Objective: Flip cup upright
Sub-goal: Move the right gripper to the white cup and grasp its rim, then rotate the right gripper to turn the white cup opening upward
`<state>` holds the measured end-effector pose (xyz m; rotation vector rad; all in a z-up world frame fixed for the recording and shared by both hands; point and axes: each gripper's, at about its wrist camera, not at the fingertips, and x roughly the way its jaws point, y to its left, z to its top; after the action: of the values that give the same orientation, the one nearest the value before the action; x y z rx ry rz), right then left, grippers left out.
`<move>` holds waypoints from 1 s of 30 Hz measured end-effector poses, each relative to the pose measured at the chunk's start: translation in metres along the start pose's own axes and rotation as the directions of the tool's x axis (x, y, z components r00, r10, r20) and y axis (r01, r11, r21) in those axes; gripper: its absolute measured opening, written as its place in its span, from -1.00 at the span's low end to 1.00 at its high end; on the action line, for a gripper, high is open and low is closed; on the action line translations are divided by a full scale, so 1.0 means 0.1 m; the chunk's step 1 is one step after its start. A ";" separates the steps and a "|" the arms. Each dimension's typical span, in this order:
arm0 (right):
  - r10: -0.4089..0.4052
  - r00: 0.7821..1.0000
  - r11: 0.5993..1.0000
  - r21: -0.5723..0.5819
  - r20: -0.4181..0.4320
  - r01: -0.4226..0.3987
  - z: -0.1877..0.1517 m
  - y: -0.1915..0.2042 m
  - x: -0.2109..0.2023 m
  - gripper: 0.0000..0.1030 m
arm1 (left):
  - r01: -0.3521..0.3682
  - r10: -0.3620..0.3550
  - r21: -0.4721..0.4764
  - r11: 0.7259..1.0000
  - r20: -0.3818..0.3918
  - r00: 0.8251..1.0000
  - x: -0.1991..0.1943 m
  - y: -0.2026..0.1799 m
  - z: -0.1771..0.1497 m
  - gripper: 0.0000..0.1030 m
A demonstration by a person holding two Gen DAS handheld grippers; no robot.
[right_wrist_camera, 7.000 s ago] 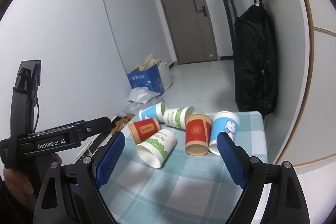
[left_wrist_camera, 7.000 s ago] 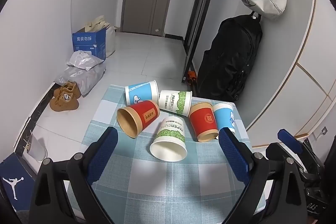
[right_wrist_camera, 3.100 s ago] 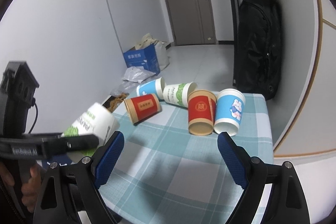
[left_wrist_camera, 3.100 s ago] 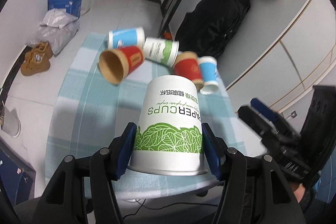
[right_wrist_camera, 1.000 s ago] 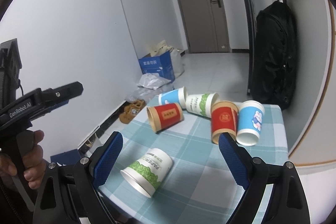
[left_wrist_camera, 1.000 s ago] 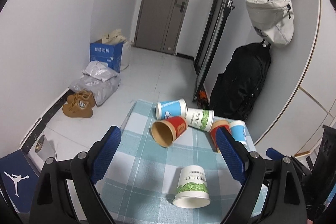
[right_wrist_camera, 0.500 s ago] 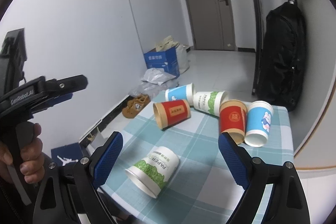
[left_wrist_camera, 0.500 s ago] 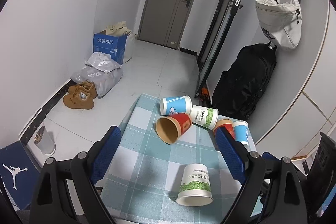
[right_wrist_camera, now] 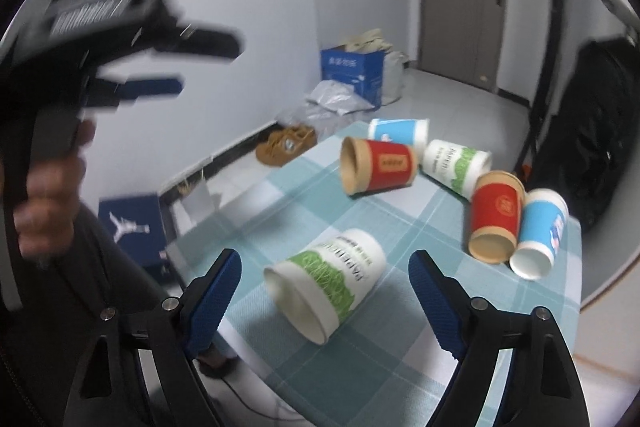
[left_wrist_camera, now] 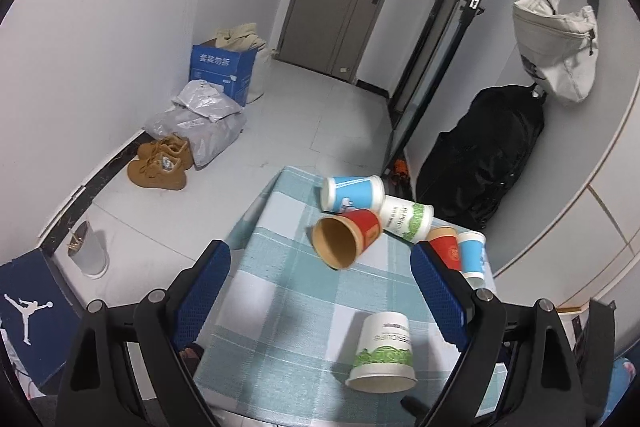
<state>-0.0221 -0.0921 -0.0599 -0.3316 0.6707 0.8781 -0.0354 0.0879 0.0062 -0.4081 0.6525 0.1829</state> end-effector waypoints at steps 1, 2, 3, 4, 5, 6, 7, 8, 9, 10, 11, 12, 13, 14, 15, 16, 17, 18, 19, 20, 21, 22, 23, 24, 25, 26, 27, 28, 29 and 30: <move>-0.010 1.000 0.999 -0.035 -0.007 0.009 -0.01 0.05 0.03 0.64 | 0.002 -0.002 -0.004 1.000 0.000 1.000 0.00 0.02 0.00 0.72; -0.021 1.000 0.997 -0.069 -0.013 0.020 -0.02 0.09 0.05 0.63 | -0.002 0.002 -0.012 1.000 -0.002 1.000 0.01 0.04 0.01 0.72; -0.033 0.999 0.995 -0.098 -0.018 0.031 -0.04 0.14 0.06 0.58 | 0.001 -0.001 -0.018 1.000 -0.005 1.000 0.01 0.05 0.01 0.72; -0.051 0.998 0.990 -0.136 -0.026 0.047 -0.07 0.20 0.09 0.51 | 0.007 -0.008 -0.023 1.000 -0.007 1.000 0.01 0.07 0.02 0.72; -0.061 0.998 0.986 -0.156 -0.034 0.055 -0.08 0.22 0.12 0.47 | 0.010 -0.010 -0.026 1.000 -0.006 1.000 0.01 0.08 0.02 0.72; -0.074 0.996 0.980 -0.186 -0.043 0.065 -0.10 0.26 0.15 0.41 | 0.006 -0.006 -0.025 1.000 -0.006 1.000 0.01 0.08 0.02 0.72; -0.087 0.995 0.974 -0.216 -0.049 0.075 -0.12 0.30 0.18 0.38 | 0.006 -0.006 -0.024 1.000 -0.008 1.000 0.02 0.08 0.02 0.72; -0.100 0.994 0.967 -0.239 -0.050 0.086 -0.13 0.34 0.21 0.38 | 0.009 -0.009 -0.023 1.000 -0.010 1.000 0.02 0.08 0.02 0.72; -0.114 0.992 0.959 -0.265 -0.048 0.097 -0.15 0.37 0.23 0.37 | 0.009 -0.009 -0.021 1.000 -0.009 1.000 0.02 0.08 0.02 0.72; -0.124 0.991 0.952 -0.286 -0.046 0.106 -0.16 0.41 0.25 0.37 | 0.006 -0.006 -0.017 1.000 -0.008 1.000 0.03 0.07 0.02 0.72; -0.140 0.989 0.943 -0.310 -0.046 0.119 -0.17 0.44 0.28 0.35 | 0.000 0.000 -0.011 1.000 -0.008 1.000 0.04 0.07 0.02 0.72; -0.157 0.987 0.934 -0.333 -0.044 0.134 -0.19 0.46 0.31 0.29 | 0.000 0.000 -0.011 1.000 -0.010 1.000 0.04 0.07 0.02 0.72; -0.171 0.984 0.926 -0.349 -0.046 0.145 -0.21 0.49 0.34 0.20 | 0.007 -0.007 -0.014 1.000 -0.013 1.000 0.04 0.07 0.02 0.72; -0.192 0.980 0.916 -0.369 -0.056 0.158 -0.22 0.50 0.40 0.14 | 0.011 -0.011 -0.015 1.000 -0.016 1.000 0.05 0.08 0.03 0.72; -0.211 0.976 0.907 -0.385 -0.061 0.172 -0.24 0.51 0.45 0.02 | 0.011 -0.011 -0.015 1.000 -0.018 1.000 0.06 0.08 0.03 0.72; -0.234 0.970 0.895 -0.404 -0.063 0.190 -0.25 0.52 0.49 -0.11 | 0.009 -0.009 -0.014 1.000 -0.018 1.000 0.06 0.08 0.03 0.72; -0.263 0.963 0.878 -0.429 -0.062 0.213 -0.26 0.52 0.54 -0.18 | 0.008 -0.008 -0.013 1.000 -0.017 1.000 0.06 0.08 0.03 0.72; -0.279 0.958 0.867 -0.444 -0.061 0.224 -0.28 0.53 0.56 -0.24 | 0.008 -0.008 -0.012 1.000 -0.015 1.000 0.06 0.09 0.03 0.72; -0.299 0.953 0.853 -0.462 -0.050 0.244 -0.29 0.55 0.57 -0.30 | 0.006 -0.006 -0.013 1.000 -0.017 1.000 0.06 0.09 0.04 0.72; -0.308 0.950 0.843 -0.474 -0.042 0.253 -0.30 0.56 0.58 -0.34 | 0.007 -0.008 -0.015 1.000 -0.019 1.000 0.06 0.10 0.04 0.72; -0.320 0.947 0.834 -0.484 -0.032 0.266 -0.30 0.57 0.58 -0.46 | 0.011 -0.011 -0.017 1.000 -0.020 1.000 0.06 0.10 0.04 0.72; -0.333 0.943 0.823 -0.494 -0.021 0.280 -0.31 0.57 0.58 -0.55 | 0.009 -0.010 -0.018 1.000 -0.020 1.000 0.06 0.10 0.04 0.72; -0.342 0.939 0.814 -0.503 -0.013 0.290 -0.31 0.58 0.57 -0.57 | 0.008 -0.008 -0.018 1.000 -0.021 1.000 0.07 0.11 0.04 0.72; -0.351 0.936 0.805 -0.513 -0.006 0.299 -0.31 0.58 0.58 -0.63 | 0.010 -0.010 -0.021 1.000 -0.025 1.000 0.07 0.11 0.04 0.72; -0.362 0.932 0.792 -0.525 0.003 0.310 -0.32 0.58 0.58 -0.69 | 0.013 -0.014 -0.024 1.000 -0.025 1.000 0.07 0.12 0.05 0.72; -0.370 0.929 0.784 -0.532 0.011 0.319 -0.33 0.60 0.58 -0.71 | 0.013 -0.014 -0.024 1.000 -0.025 1.000 0.07 0.11 0.04 0.72; -0.373 0.928 0.782 -0.534 0.013 0.322 -0.33 0.60 0.58 -0.71 | 0.010 -0.011 -0.026 1.000 -0.027 1.000 0.07 0.12 0.05 0.72; -0.373 0.928 0.781 -0.535 0.013 0.322 -0.33 0.60 0.58 -0.72 | 0.011 -0.012 -0.028 1.000 -0.030 0.999 0.07 0.12 0.05 0.72; -0.374 0.927 0.779 -0.536 0.017 0.324 -0.33 0.60 0.57 -0.72 | 0.016 -0.017 -0.033 0.999 -0.030 0.999 0.07 0.13 0.05 0.72; -0.375 0.927 0.777 -0.538 0.020 0.326 -0.33 0.60 0.57 -0.74 | 0.016 -0.017 -0.033 0.999 -0.028 0.999 0.07 0.13 0.05 0.72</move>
<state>-0.0573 -0.0389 -0.1224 -0.9768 0.4089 0.6754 -0.0308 0.1020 0.0017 -0.4480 0.6747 0.1729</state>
